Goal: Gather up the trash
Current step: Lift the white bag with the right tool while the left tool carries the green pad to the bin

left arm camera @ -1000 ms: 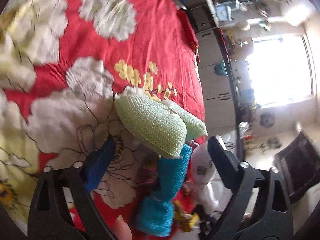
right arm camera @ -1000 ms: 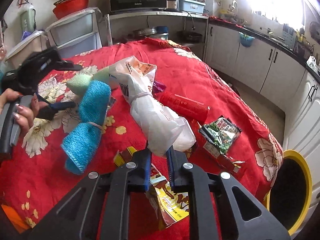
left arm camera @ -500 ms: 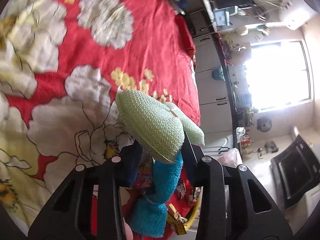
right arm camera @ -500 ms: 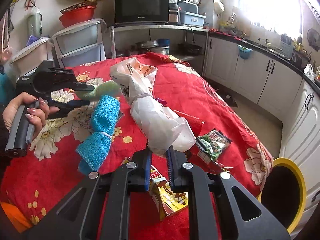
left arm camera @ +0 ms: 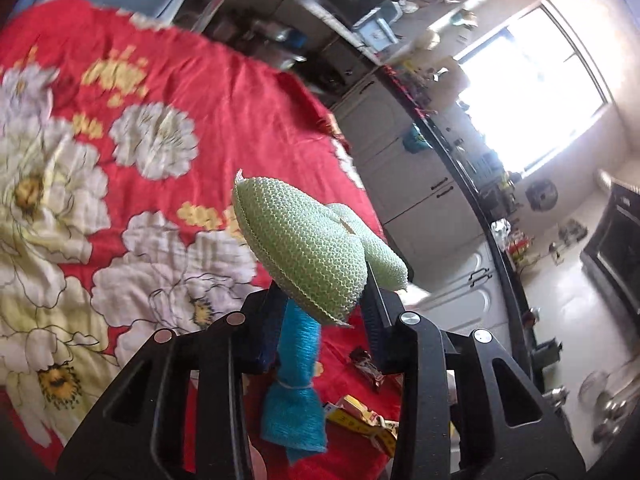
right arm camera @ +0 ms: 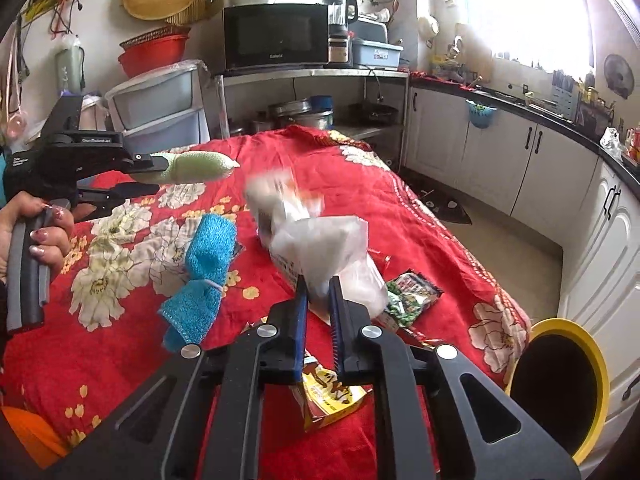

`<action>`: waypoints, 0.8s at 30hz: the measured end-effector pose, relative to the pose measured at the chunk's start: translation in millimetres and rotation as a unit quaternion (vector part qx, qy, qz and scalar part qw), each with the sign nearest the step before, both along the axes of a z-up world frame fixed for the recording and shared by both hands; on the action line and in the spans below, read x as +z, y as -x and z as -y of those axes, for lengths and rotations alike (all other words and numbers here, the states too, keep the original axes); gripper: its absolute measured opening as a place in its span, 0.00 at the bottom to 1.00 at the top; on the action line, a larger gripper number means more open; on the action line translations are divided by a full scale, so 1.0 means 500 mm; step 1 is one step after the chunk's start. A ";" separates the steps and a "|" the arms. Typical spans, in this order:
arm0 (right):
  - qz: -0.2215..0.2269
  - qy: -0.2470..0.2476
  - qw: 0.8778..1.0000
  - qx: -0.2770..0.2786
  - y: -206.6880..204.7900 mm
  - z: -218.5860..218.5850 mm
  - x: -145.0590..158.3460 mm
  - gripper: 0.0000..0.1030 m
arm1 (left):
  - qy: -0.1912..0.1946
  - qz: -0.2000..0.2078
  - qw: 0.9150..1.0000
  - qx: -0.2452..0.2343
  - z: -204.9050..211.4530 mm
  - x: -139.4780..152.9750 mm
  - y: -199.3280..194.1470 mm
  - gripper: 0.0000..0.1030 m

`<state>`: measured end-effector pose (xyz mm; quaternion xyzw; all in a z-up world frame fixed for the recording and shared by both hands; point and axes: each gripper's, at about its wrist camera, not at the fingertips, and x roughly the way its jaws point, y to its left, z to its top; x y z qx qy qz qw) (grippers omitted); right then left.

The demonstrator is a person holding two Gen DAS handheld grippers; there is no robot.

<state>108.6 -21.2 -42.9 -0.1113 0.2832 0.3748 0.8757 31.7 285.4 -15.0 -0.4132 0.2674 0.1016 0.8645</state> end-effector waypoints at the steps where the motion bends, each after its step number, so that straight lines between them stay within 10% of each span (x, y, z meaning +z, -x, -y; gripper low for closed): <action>1: 0.001 -0.002 1.000 -0.002 0.000 0.003 0.003 0.09 | -0.007 0.003 1.000 -0.004 0.008 0.007 -0.002 0.27; 24: 0.072 -0.044 0.992 -0.097 -0.034 0.173 0.121 0.07 | -0.135 0.069 0.981 -0.120 0.231 0.146 -0.105 0.27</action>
